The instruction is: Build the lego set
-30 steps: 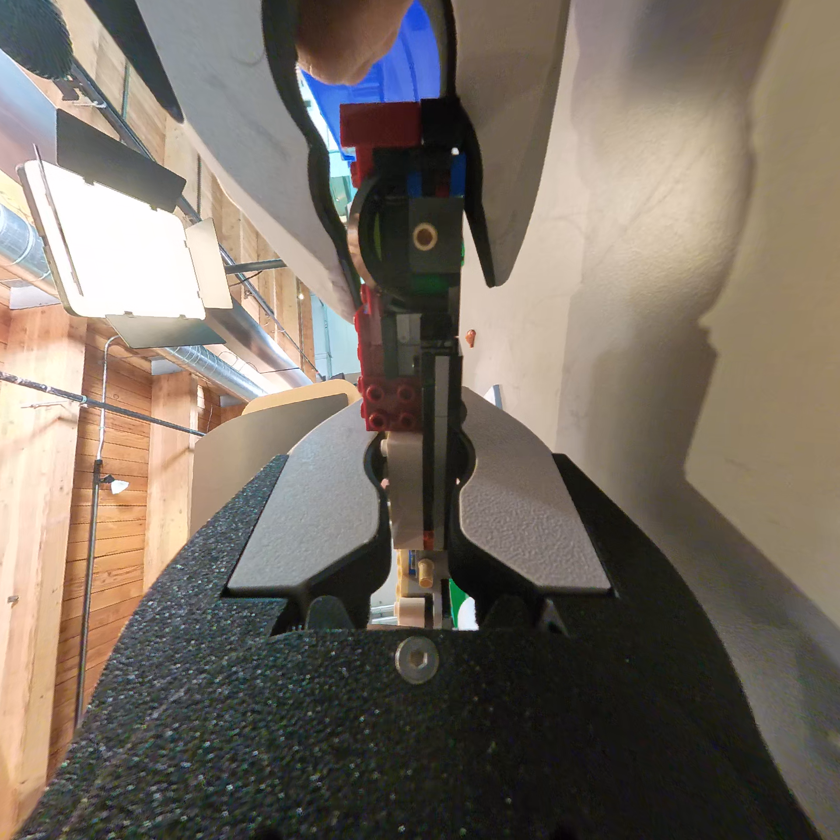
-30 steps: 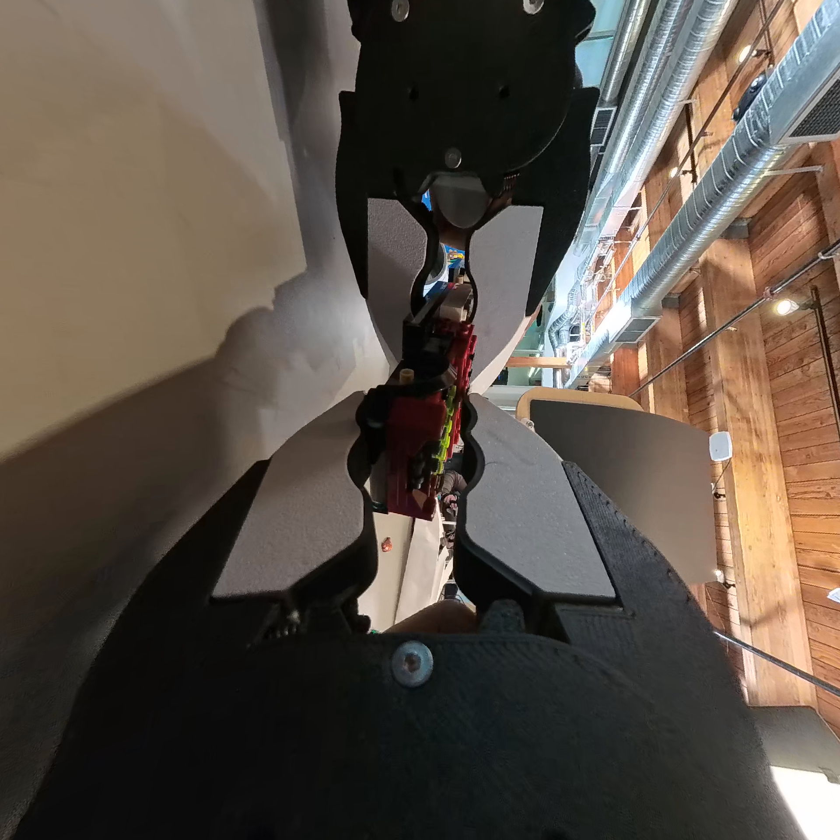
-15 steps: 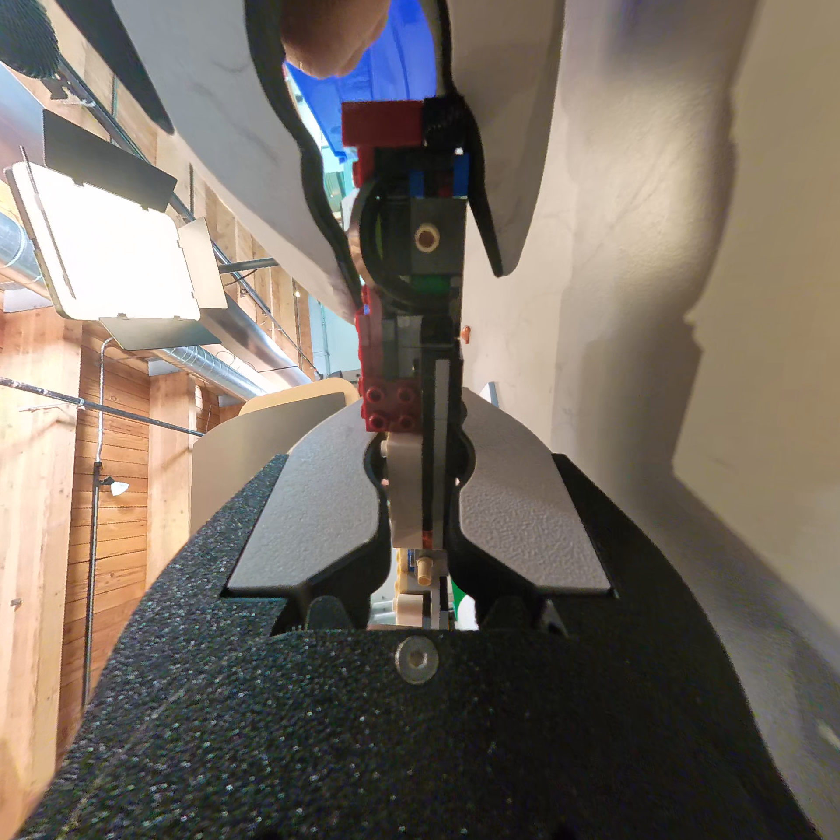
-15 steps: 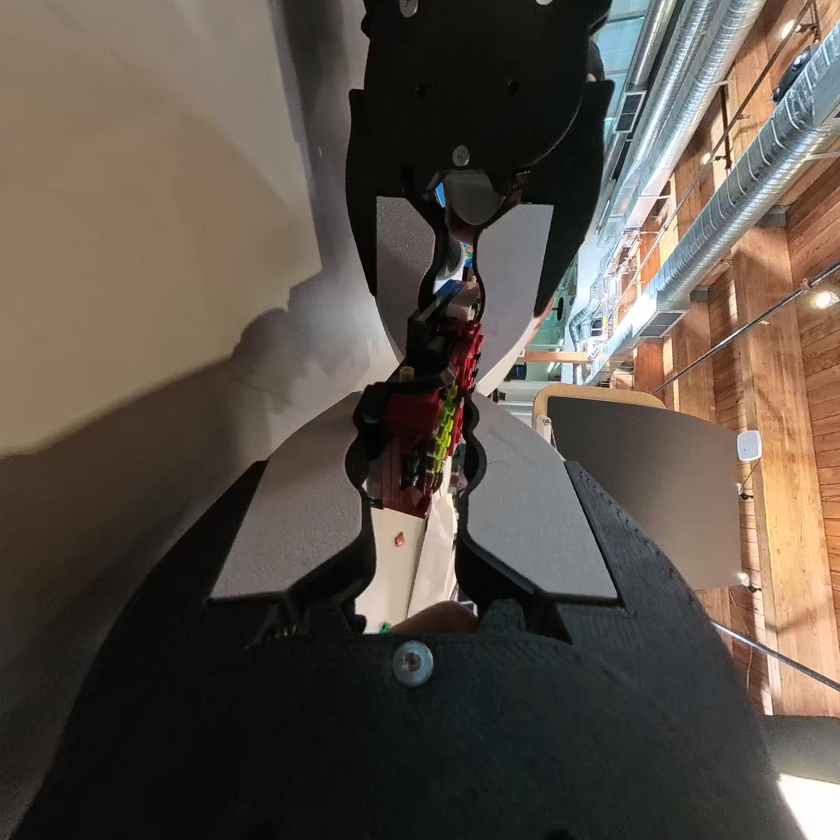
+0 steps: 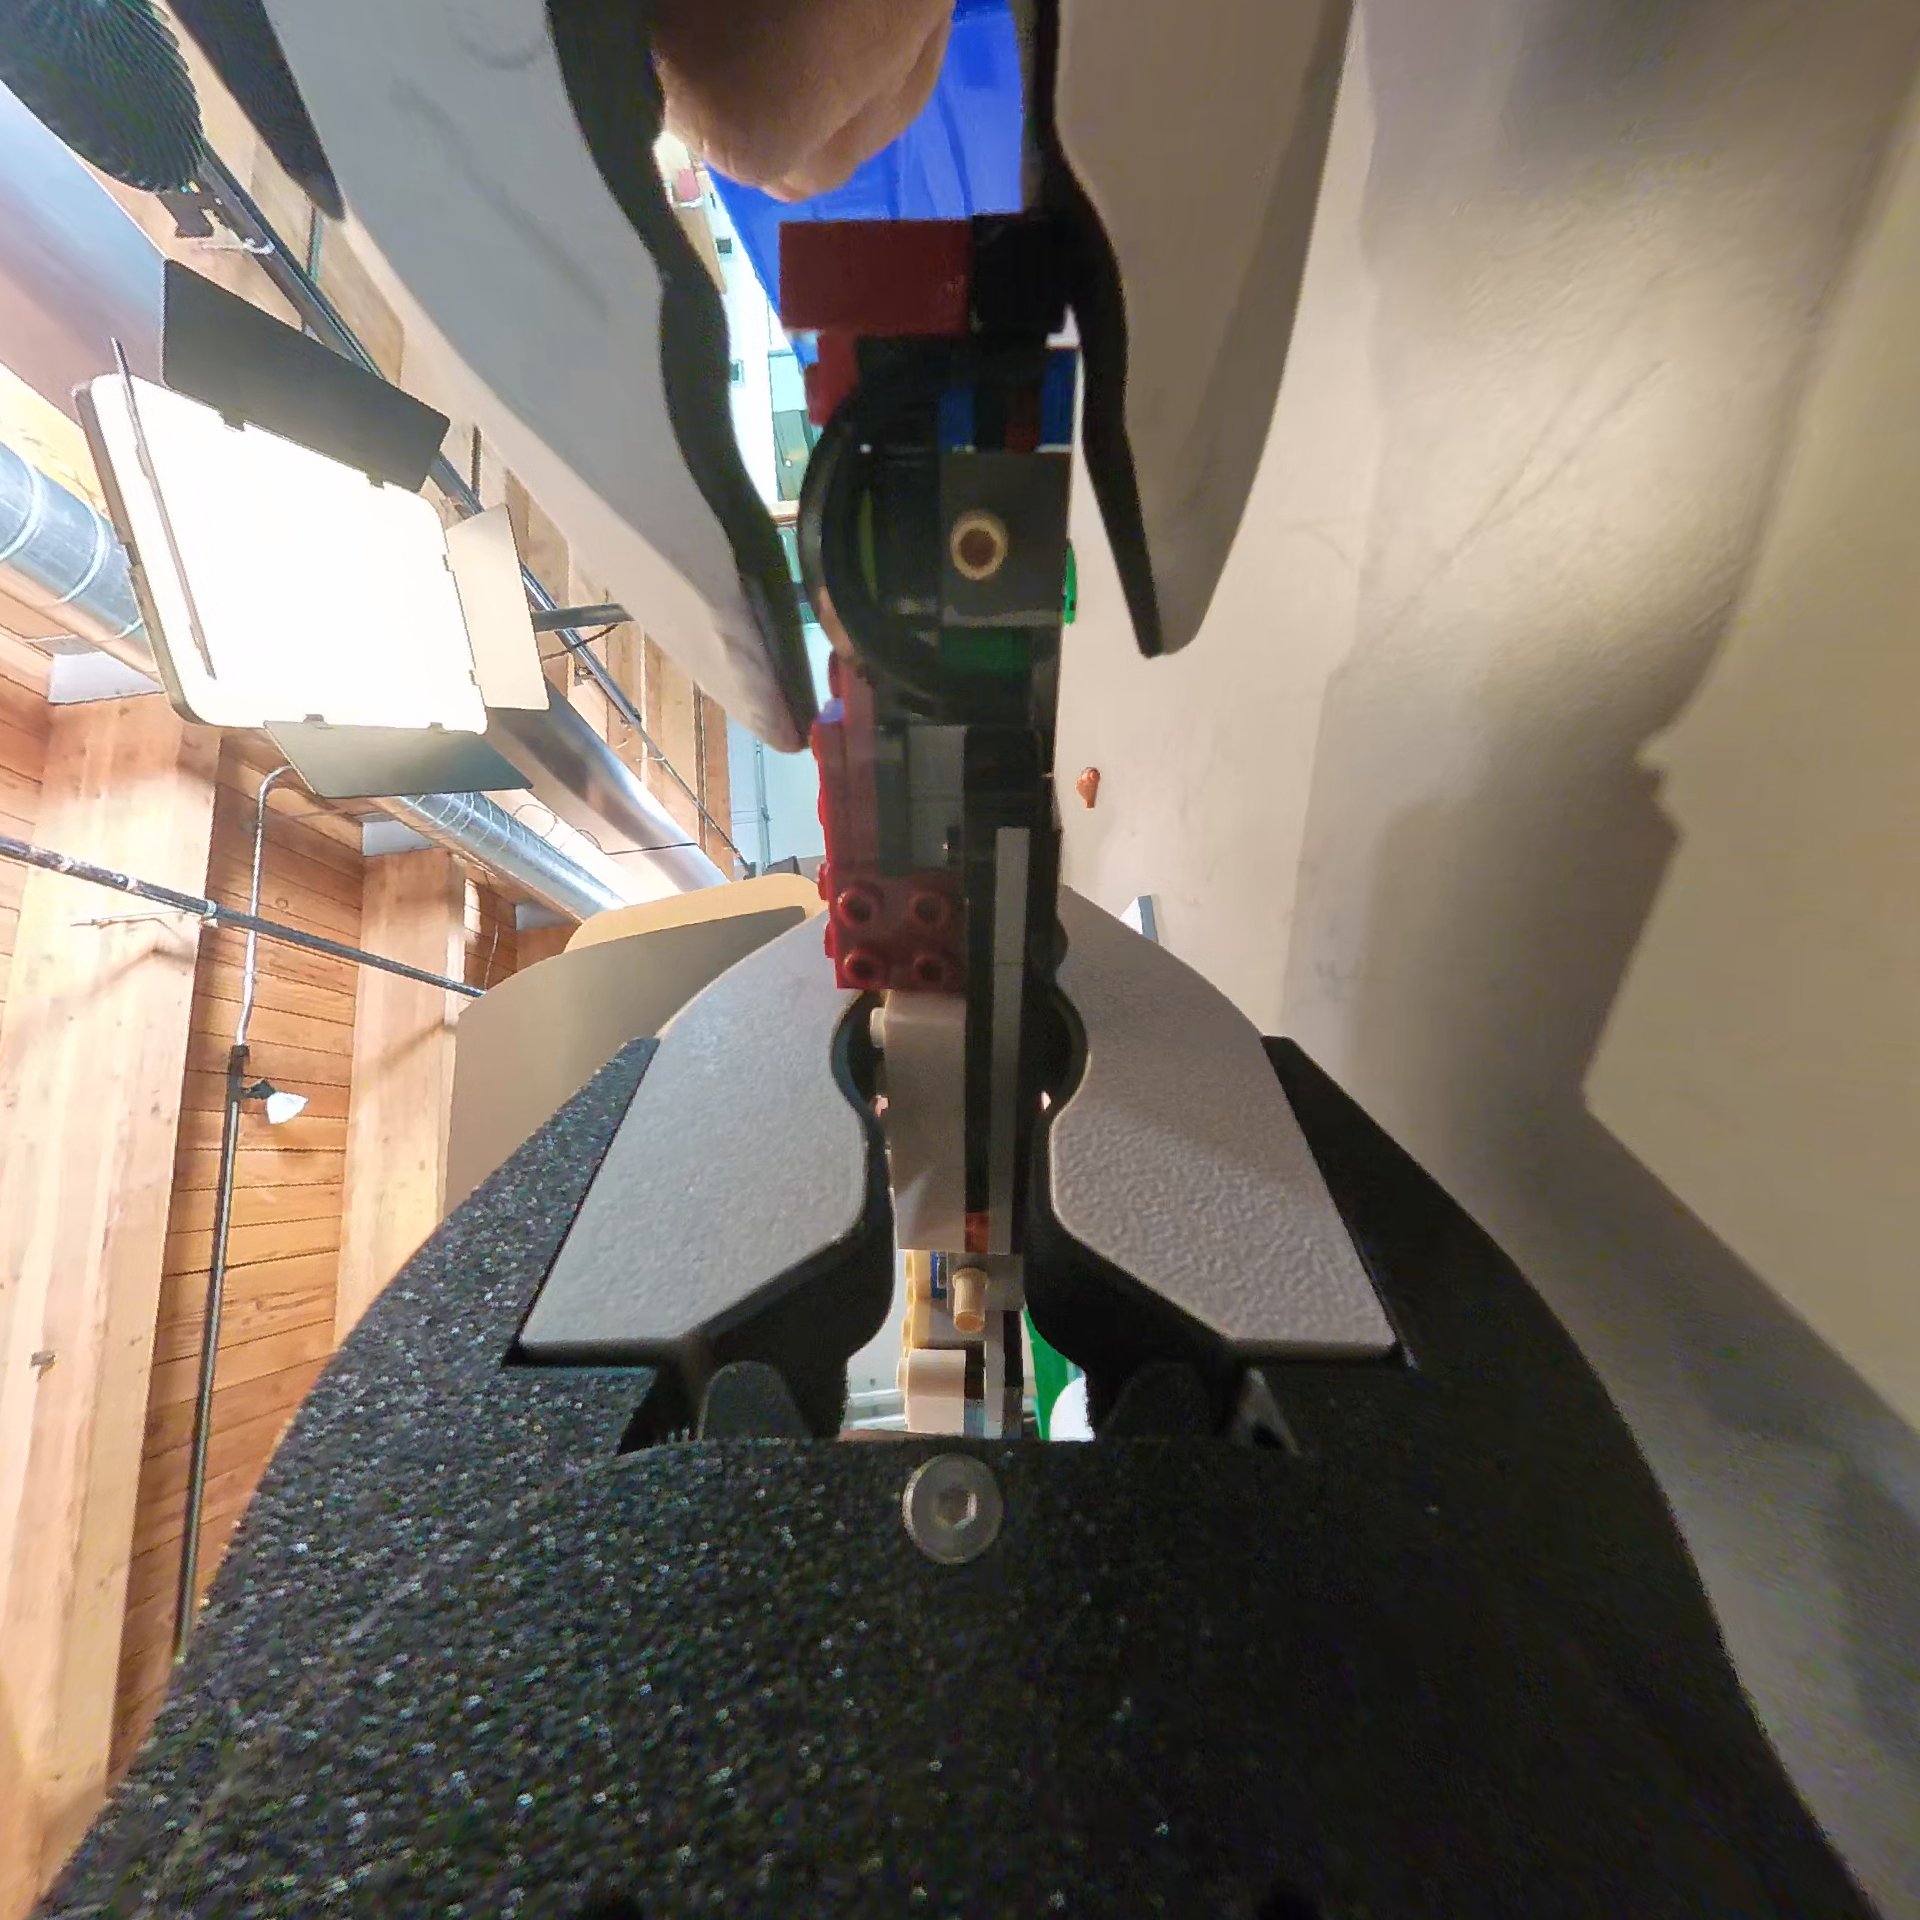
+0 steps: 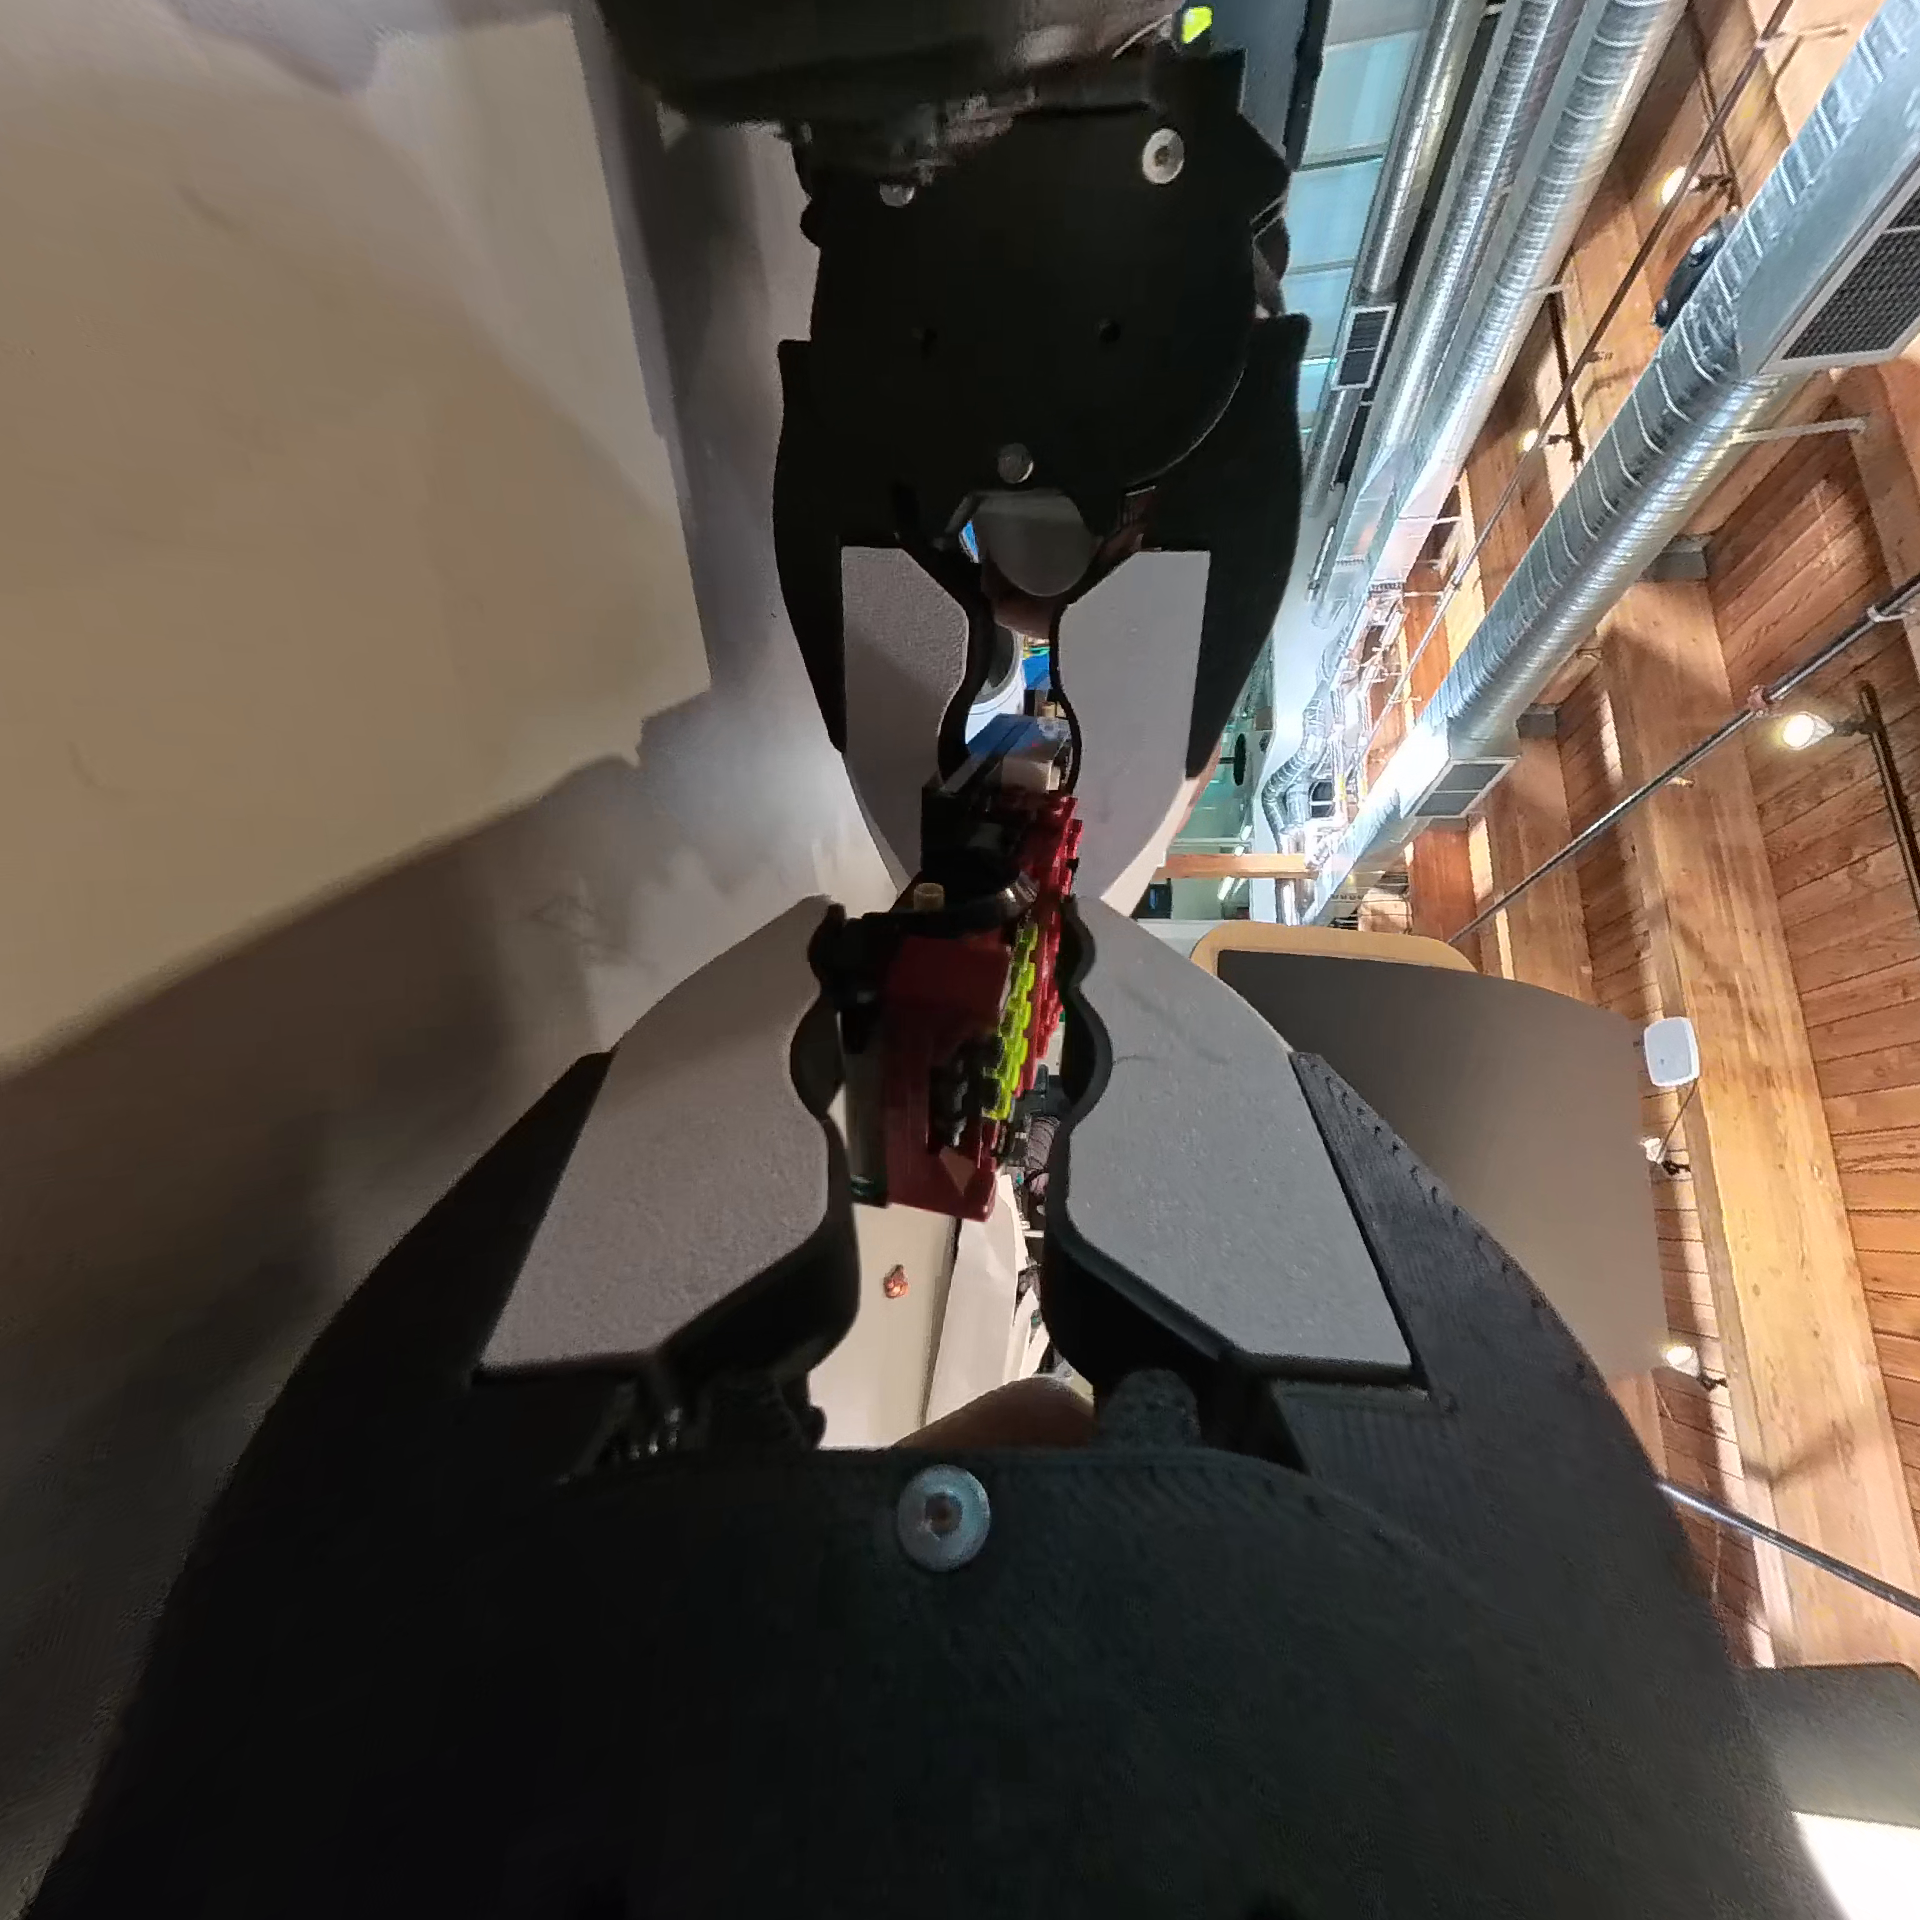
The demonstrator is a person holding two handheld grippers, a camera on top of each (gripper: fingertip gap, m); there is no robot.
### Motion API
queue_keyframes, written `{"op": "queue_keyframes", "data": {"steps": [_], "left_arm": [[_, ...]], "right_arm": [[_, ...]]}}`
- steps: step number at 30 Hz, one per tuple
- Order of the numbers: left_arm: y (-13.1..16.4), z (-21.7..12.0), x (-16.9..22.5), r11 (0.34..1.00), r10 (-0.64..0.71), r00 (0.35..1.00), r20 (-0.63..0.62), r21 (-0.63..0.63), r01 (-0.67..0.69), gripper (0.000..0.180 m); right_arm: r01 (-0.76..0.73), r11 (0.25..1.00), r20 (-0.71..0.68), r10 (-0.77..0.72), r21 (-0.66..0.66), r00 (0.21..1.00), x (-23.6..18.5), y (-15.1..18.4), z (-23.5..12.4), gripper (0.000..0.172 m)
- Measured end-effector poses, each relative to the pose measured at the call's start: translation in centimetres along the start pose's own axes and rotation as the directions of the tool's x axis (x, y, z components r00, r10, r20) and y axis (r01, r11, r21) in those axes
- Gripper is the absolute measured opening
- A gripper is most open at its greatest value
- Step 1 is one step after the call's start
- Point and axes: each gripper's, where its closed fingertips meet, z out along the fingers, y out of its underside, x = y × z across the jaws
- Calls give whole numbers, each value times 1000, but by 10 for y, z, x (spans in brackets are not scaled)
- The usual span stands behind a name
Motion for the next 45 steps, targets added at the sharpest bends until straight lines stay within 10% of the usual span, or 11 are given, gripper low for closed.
{"op": "queue_keyframes", "data": {"steps": [45], "left_arm": [[1, 10, 17, 999, -33, 997, -75, -14, 32, 25]], "right_arm": [[-36, 999, 42, 37, -16, 998, -9, 8, 1, 40]]}}
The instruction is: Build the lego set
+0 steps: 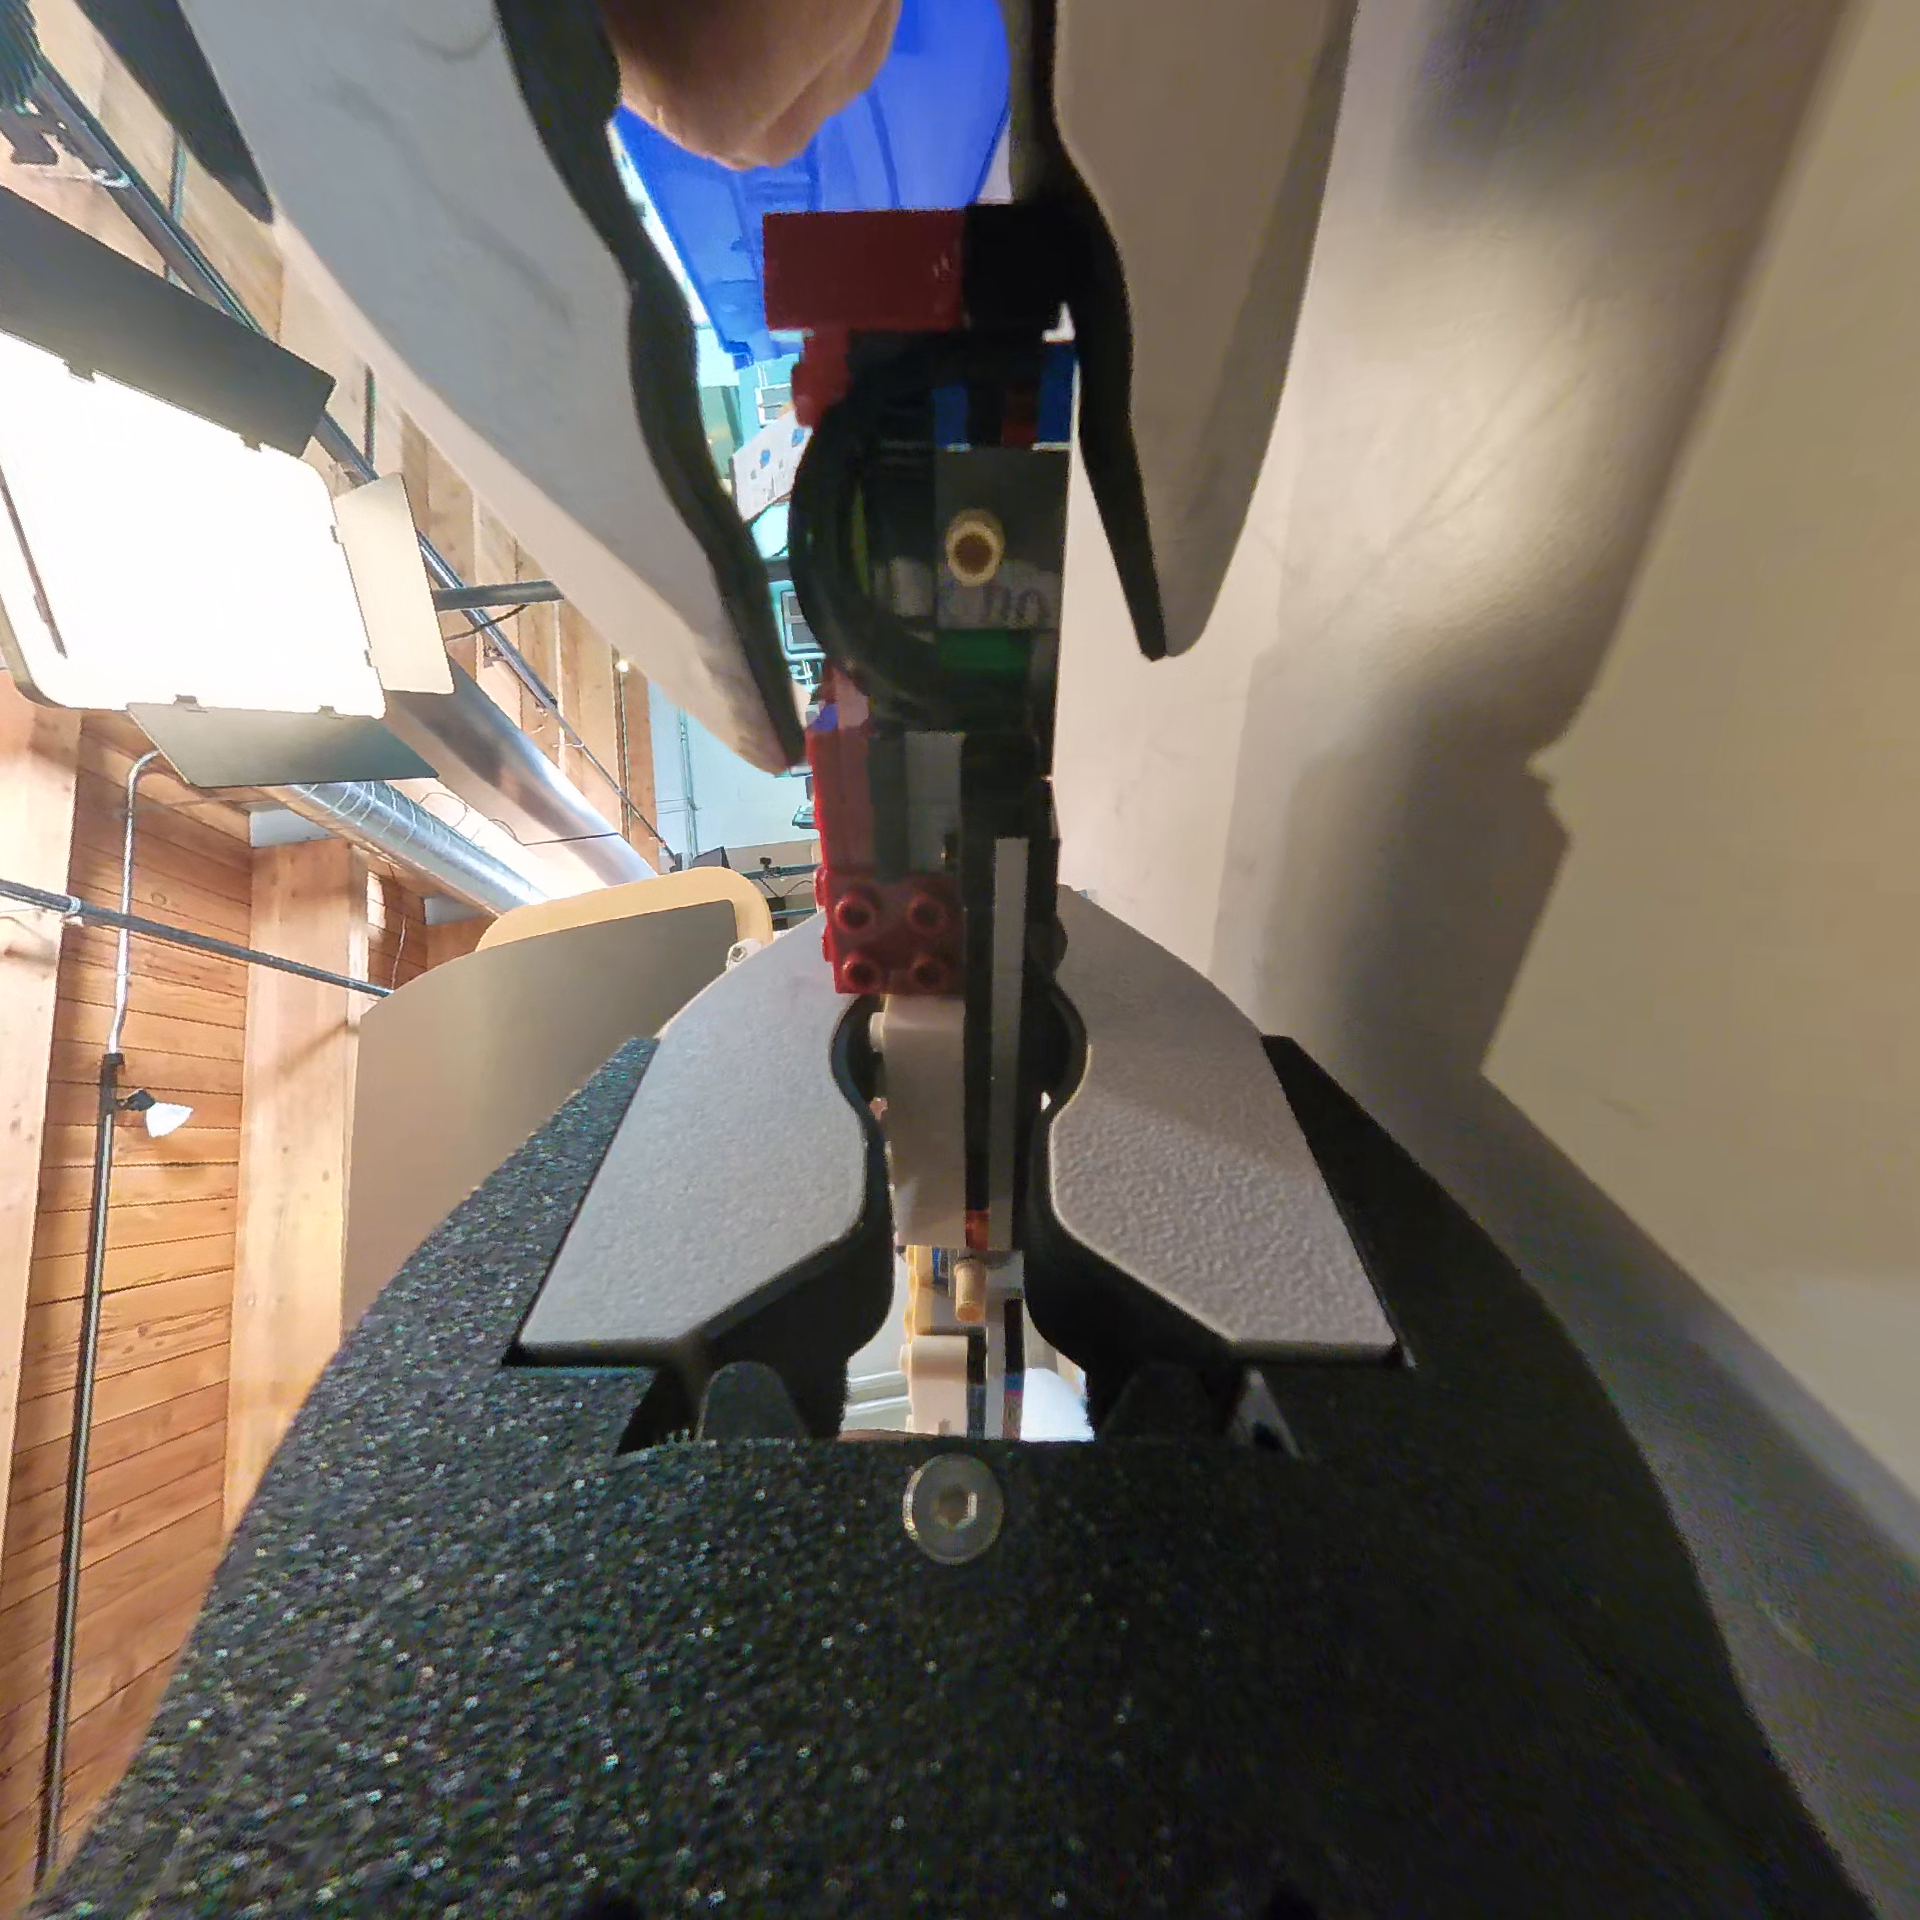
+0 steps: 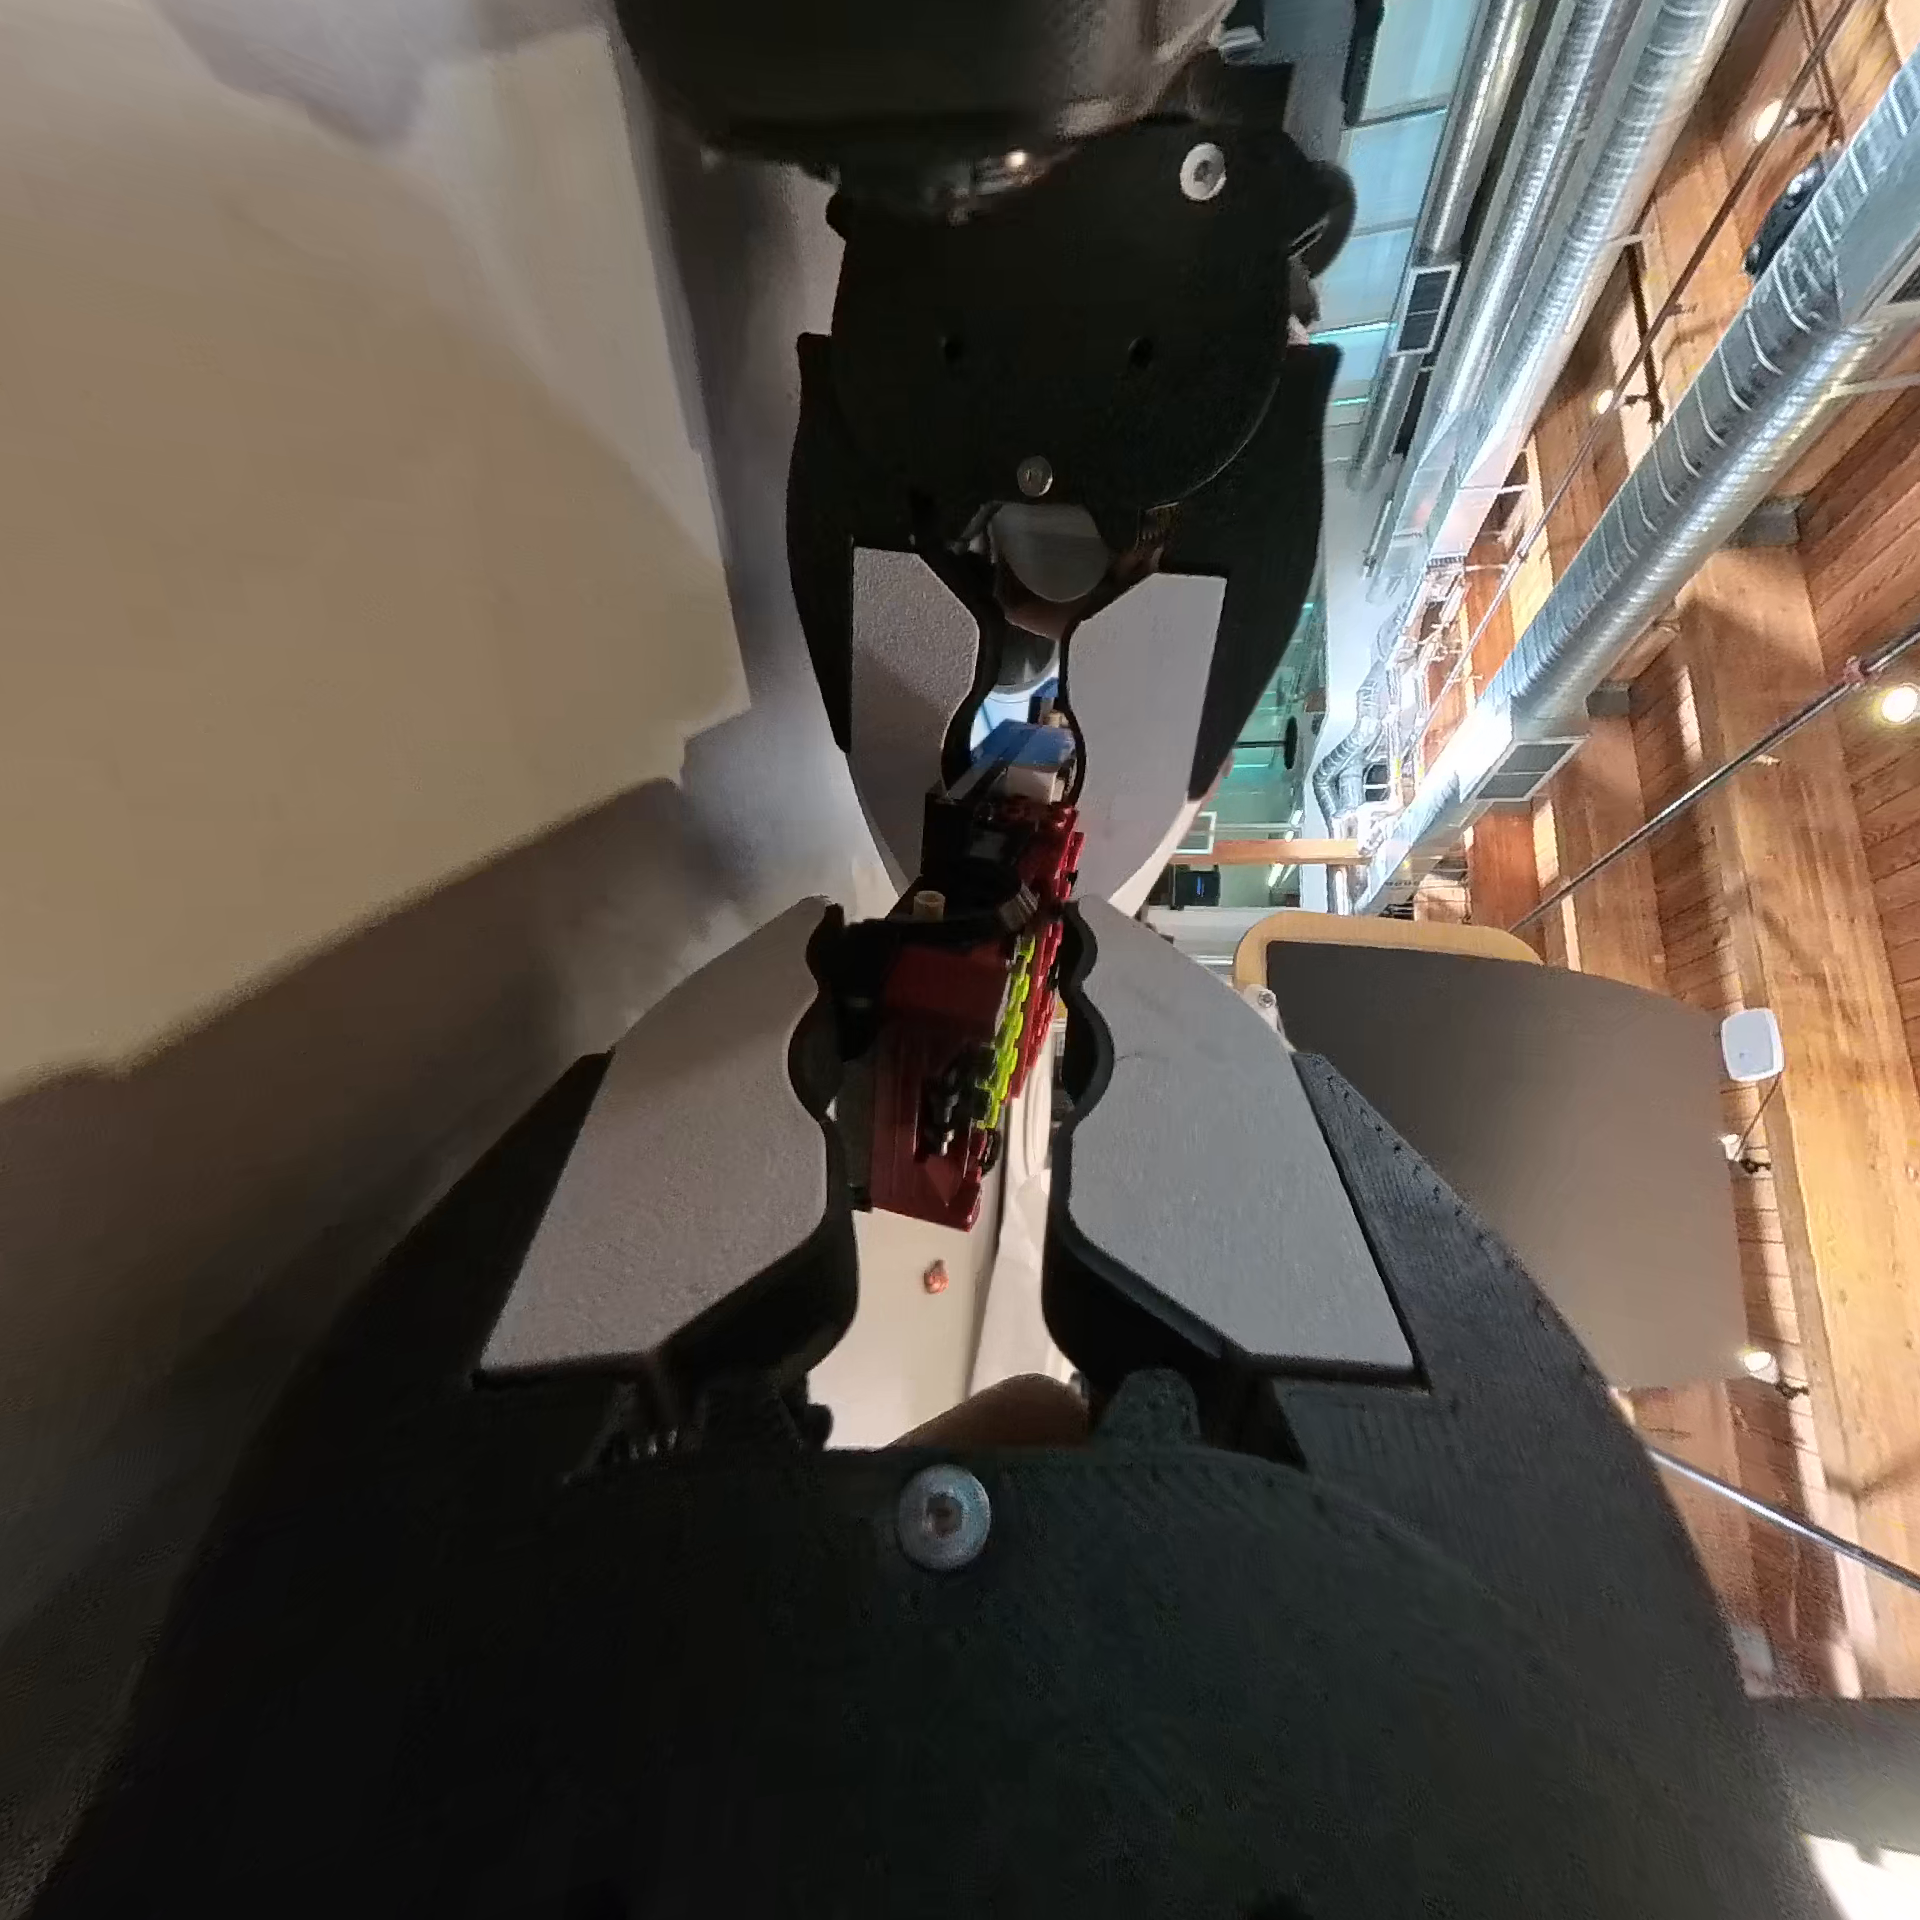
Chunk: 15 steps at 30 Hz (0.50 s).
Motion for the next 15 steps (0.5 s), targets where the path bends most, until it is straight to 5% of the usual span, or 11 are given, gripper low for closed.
{"op": "queue_keyframes", "data": {"steps": [5, 15], "left_arm": [[0, -1, -1, 1000, 2, 1000, 8, -1, -2, 25], [-12, -7, -2, 999, 21, 999, 40, 29, -23, 25]], "right_arm": [[-30, 999, -2, 30, -19, 1000, 2, 3, 0, 50], [-20, 999, 19, 21, -29, 1000, -4, 1, 1, 46]]}}
